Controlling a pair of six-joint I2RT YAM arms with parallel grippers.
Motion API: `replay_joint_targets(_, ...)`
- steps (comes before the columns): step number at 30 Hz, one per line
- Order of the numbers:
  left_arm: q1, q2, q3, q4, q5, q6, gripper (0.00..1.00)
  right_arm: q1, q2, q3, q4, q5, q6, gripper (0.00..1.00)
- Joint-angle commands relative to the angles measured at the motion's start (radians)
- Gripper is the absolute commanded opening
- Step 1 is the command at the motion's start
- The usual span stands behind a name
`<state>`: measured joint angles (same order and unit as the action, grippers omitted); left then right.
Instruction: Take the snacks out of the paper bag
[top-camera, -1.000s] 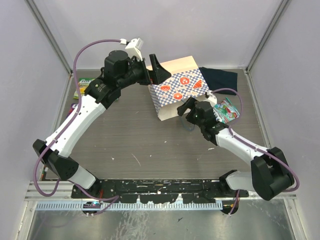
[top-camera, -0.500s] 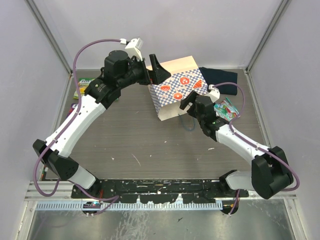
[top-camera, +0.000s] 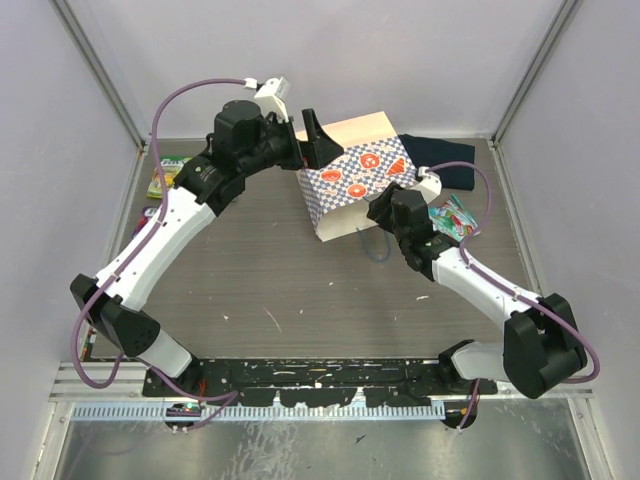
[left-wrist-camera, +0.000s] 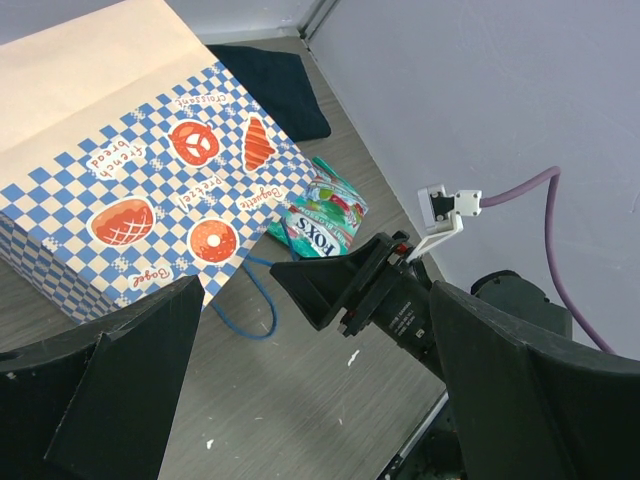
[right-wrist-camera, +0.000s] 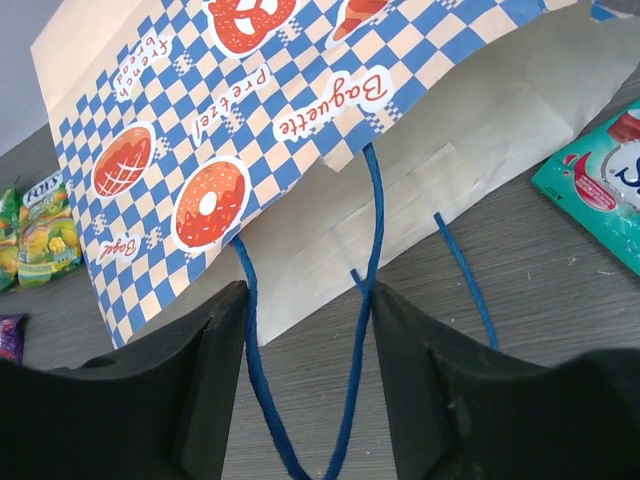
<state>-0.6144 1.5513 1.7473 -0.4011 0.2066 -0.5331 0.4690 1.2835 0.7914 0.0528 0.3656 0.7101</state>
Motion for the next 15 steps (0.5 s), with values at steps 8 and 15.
replay_joint_targets(8, -0.003, 0.007, 0.025, 0.036, 0.015, 0.028, 0.98, -0.006, -0.014, 0.087, 0.010, 0.018, -0.030, 0.07)
replay_joint_targets(15, 0.000, 0.009, -0.005, 0.050, 0.033, 0.035, 0.98, -0.011, -0.010, 0.131, -0.004, 0.004, -0.061, 0.01)
